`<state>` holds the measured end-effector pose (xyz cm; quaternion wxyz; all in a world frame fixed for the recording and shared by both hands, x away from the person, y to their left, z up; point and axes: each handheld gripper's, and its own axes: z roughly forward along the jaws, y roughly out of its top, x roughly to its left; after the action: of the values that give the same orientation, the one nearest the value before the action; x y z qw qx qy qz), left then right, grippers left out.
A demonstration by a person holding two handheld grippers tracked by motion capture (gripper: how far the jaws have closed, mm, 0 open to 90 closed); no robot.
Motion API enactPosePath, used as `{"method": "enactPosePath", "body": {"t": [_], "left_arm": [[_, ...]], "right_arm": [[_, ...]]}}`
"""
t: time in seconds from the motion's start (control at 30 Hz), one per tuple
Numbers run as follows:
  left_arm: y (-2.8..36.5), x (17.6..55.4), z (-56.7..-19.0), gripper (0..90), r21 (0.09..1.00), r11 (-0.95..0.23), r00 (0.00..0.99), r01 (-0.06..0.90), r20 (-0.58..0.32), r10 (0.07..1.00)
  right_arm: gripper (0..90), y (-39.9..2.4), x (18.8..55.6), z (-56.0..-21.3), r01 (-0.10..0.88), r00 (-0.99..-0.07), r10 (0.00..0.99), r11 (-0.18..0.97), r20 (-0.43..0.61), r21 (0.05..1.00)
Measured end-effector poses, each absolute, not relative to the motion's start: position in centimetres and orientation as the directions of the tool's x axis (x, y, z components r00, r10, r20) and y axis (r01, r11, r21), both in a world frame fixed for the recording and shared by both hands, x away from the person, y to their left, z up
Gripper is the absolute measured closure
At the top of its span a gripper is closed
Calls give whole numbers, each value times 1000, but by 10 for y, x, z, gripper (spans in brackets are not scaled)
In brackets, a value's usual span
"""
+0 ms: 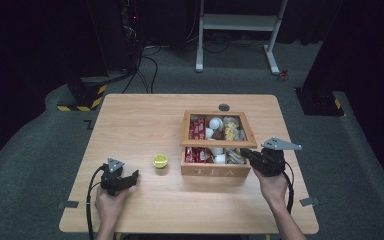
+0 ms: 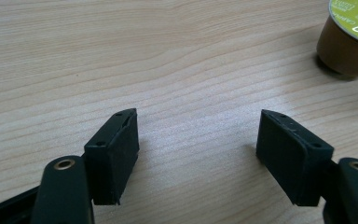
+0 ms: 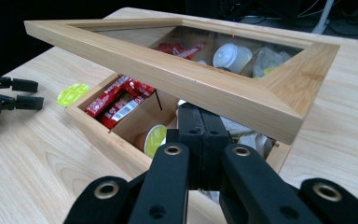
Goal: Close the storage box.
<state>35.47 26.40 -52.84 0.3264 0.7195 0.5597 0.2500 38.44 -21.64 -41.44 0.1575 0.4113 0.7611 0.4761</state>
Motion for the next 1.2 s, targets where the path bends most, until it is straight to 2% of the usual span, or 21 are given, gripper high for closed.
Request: {"method": "enactPosePath", "body": {"t": [1.2], "left_arm": [[262, 356, -528, 244, 743, -174, 262, 646, -3, 965]], "right_arm": [[900, -215, 367, -453, 510, -603, 784, 240, 145, 826]]}}
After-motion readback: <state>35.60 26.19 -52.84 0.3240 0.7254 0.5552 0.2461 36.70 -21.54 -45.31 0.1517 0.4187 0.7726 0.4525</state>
